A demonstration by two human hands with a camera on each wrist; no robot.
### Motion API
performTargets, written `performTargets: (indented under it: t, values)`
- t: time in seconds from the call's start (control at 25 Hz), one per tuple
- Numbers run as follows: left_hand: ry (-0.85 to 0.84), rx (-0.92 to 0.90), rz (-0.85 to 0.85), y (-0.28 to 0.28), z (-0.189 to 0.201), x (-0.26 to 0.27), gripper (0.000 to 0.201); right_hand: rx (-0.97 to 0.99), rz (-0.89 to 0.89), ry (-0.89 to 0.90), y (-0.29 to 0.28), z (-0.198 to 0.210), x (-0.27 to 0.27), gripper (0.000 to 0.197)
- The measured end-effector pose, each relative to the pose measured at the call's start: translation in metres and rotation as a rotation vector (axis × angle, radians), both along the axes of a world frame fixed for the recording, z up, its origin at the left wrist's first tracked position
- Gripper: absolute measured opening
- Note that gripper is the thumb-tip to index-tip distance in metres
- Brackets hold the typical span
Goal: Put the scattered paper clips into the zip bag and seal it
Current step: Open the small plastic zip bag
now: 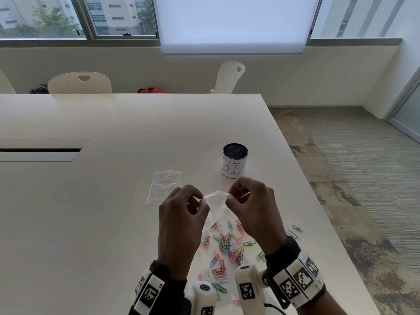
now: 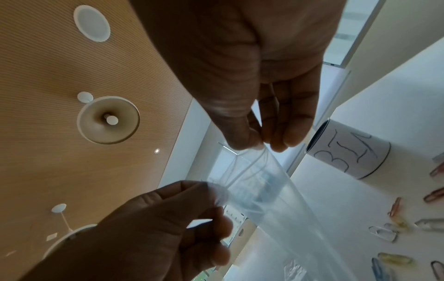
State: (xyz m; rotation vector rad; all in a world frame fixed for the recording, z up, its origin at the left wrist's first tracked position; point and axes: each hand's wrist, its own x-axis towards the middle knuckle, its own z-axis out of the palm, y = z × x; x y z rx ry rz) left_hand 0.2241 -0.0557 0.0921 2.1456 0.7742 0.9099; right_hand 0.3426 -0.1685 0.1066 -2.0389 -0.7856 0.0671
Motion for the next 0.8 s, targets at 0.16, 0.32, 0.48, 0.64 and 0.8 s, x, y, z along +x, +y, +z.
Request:
performTargets:
  t: [0.16, 0.32, 0.48, 0.64, 0.8]
  values:
    - [-0.008, 0.011, -0.016, -0.008, 0.001, 0.0, 0.009, -0.002, 0.058, 0.087, 0.002, -0.005, -0.009, 0.015]
    - [-0.043, -0.048, -0.038, -0.012, 0.001, 0.0, 0.014, -0.018, 0.099, 0.201, 0.006, -0.008, -0.014, 0.021]
    - [-0.021, -0.006, -0.039, -0.011, 0.001, -0.001, 0.019, -0.036, 0.043, 0.149, 0.007, -0.009, -0.014, 0.019]
    - [-0.02, 0.016, -0.011, -0.006, 0.001, -0.001, 0.022, -0.136, -0.027, 0.05, 0.003, -0.009, -0.011, 0.017]
    - [-0.017, 0.053, -0.053, -0.01, 0.001, 0.0, 0.023, -0.149, -0.008, -0.017, 0.007, -0.008, -0.014, 0.028]
